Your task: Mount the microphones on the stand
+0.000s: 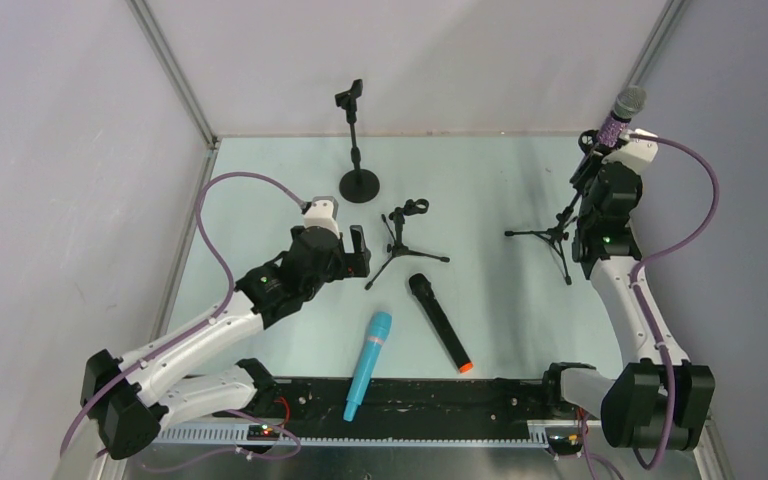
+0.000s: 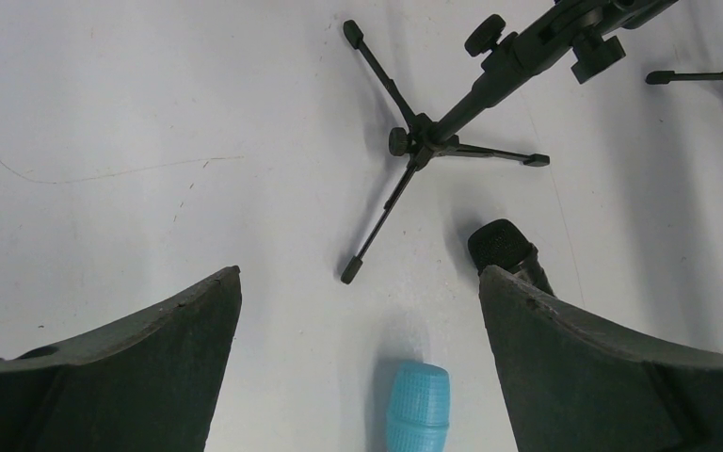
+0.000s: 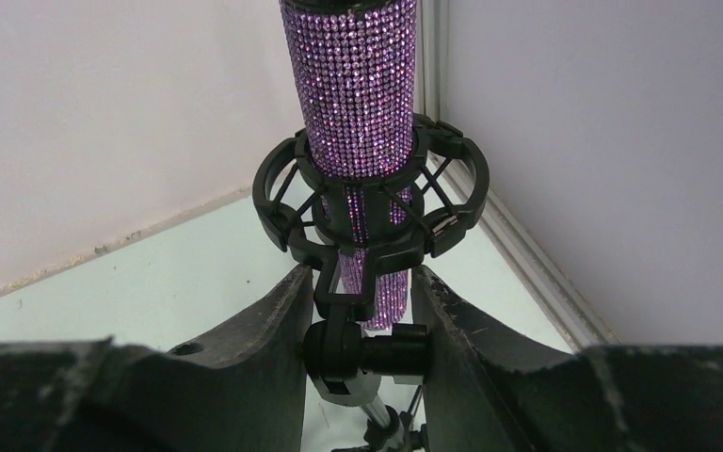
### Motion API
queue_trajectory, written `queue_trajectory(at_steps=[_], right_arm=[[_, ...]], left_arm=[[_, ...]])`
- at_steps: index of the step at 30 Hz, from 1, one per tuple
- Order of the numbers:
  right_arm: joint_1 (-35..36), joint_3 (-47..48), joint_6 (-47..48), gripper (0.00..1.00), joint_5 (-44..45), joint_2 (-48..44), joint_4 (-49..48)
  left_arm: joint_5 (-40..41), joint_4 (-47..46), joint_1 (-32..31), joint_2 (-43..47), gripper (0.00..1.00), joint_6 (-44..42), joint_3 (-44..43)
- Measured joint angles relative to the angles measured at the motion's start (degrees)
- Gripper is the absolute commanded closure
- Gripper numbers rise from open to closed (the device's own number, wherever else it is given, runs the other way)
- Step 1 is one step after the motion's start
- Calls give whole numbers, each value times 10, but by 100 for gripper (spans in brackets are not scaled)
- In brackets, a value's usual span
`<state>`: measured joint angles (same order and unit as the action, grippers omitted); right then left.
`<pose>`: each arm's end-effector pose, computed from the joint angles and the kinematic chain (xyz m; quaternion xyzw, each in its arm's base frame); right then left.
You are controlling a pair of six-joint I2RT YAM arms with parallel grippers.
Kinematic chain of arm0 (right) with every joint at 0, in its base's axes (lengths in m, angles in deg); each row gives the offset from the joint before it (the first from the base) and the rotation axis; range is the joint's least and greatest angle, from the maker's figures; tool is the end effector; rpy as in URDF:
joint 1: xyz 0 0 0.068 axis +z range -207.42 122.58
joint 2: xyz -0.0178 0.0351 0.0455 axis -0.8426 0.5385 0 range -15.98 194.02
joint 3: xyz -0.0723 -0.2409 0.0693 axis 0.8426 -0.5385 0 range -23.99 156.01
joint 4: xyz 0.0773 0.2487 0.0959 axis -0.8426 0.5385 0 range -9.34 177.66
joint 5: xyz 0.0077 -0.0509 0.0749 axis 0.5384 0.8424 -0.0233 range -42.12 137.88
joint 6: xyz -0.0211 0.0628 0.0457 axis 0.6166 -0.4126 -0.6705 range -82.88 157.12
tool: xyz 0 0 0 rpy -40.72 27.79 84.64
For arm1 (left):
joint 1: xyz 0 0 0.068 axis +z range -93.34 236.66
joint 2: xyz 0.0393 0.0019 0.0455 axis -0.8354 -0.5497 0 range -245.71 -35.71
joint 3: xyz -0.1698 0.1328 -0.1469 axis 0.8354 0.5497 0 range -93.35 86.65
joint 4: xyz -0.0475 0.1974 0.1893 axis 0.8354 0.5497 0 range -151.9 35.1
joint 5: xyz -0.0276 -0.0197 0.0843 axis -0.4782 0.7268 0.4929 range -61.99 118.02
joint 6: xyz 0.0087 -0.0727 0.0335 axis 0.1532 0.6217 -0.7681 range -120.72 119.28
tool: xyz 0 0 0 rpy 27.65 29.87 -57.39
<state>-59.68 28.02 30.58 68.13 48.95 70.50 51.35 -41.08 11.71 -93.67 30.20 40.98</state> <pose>0.3201 -0.0368 0.3346 0.1757 0.7013 -0.1018 0.6833 0.2112 -0.1719 0.2543 0.0095 0.8664 -0.1465 0.4773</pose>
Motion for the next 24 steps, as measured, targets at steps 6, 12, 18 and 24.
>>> queue_trajectory(at_steps=[6, 12, 18, 24], right_arm=[[-1, -16, -1, 100, 0, 3, -27], [1, -59, -12, 100, -7, 13, -35], [4, -88, -24, 91, 2, 28, -35], [6, -104, -31, 72, 14, 35, -39]], left_arm=[[0, -1, 0, 0, 1, 0, 0], [0, -1, 0, 1, 2, 0, 0], [0, -2, 0, 9, 2, 1, 0], [0, -2, 0, 18, 2, 1, 9]])
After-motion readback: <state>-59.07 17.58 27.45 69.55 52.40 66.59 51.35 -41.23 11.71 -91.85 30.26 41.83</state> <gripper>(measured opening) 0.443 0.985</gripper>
